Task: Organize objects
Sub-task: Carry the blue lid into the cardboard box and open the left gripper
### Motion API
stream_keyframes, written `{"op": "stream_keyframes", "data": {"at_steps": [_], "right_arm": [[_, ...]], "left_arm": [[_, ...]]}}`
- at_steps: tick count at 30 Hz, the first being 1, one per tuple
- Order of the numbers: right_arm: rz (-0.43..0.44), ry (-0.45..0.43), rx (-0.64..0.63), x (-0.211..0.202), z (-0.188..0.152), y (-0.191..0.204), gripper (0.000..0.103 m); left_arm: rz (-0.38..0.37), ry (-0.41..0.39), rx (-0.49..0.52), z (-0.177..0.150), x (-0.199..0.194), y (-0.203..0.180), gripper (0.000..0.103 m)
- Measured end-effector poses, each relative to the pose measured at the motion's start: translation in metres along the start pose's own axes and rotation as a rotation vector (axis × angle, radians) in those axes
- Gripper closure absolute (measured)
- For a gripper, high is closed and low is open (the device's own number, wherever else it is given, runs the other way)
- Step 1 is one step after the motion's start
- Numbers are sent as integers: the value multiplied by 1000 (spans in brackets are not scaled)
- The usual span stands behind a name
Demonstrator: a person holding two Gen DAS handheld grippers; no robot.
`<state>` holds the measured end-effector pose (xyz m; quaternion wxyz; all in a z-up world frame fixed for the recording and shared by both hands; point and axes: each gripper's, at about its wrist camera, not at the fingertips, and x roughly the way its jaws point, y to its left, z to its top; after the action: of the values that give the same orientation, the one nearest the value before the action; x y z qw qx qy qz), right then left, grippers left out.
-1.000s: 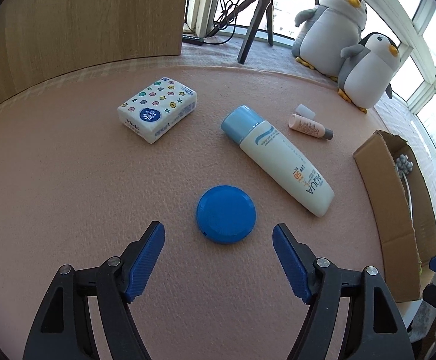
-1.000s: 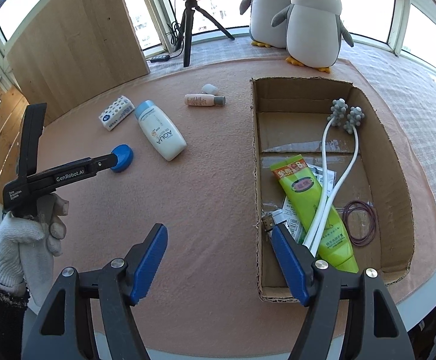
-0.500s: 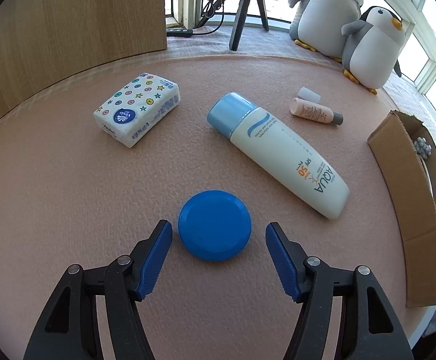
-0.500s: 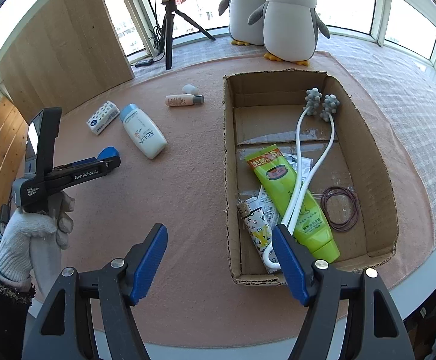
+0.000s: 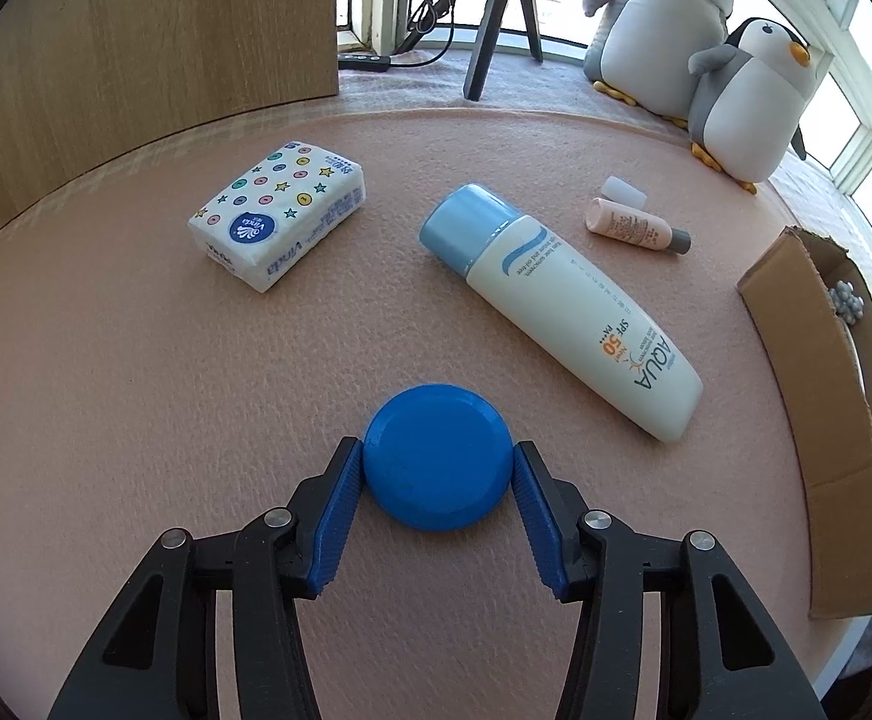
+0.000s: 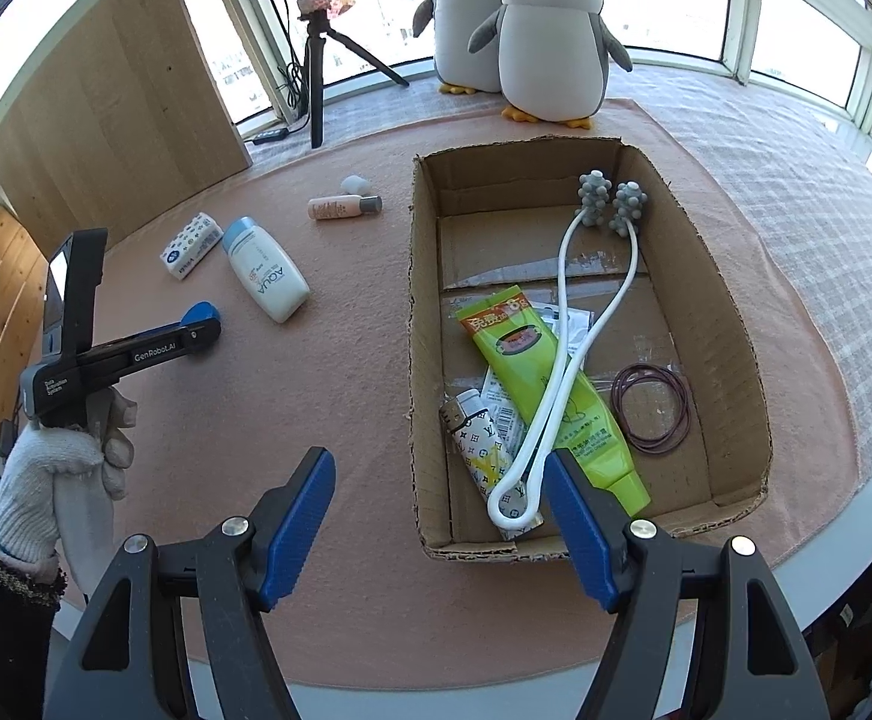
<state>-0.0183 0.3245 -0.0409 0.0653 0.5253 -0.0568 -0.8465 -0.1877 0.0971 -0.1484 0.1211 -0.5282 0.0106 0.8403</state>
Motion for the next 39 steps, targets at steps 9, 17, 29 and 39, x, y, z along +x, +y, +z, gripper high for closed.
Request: {"op": "stream_keyframes", "data": {"at_steps": [9, 17, 29, 39], "right_arm": [[-12, -17, 66, -8, -3, -27, 35], [-22, -18, 105, -11, -7, -45, 35], [-39, -18, 144, -15, -13, -68, 35], [-40, -5, 151, -10, -12, -77, 34]], "left_arm": [[-78, -40, 56, -2, -31, -34, 49], [-194, -86, 168, 4, -62, -103, 49], [-305, -100, 285, 17, -68, -199, 49], [-348, -62, 306, 13, -60, -230, 44]]}}
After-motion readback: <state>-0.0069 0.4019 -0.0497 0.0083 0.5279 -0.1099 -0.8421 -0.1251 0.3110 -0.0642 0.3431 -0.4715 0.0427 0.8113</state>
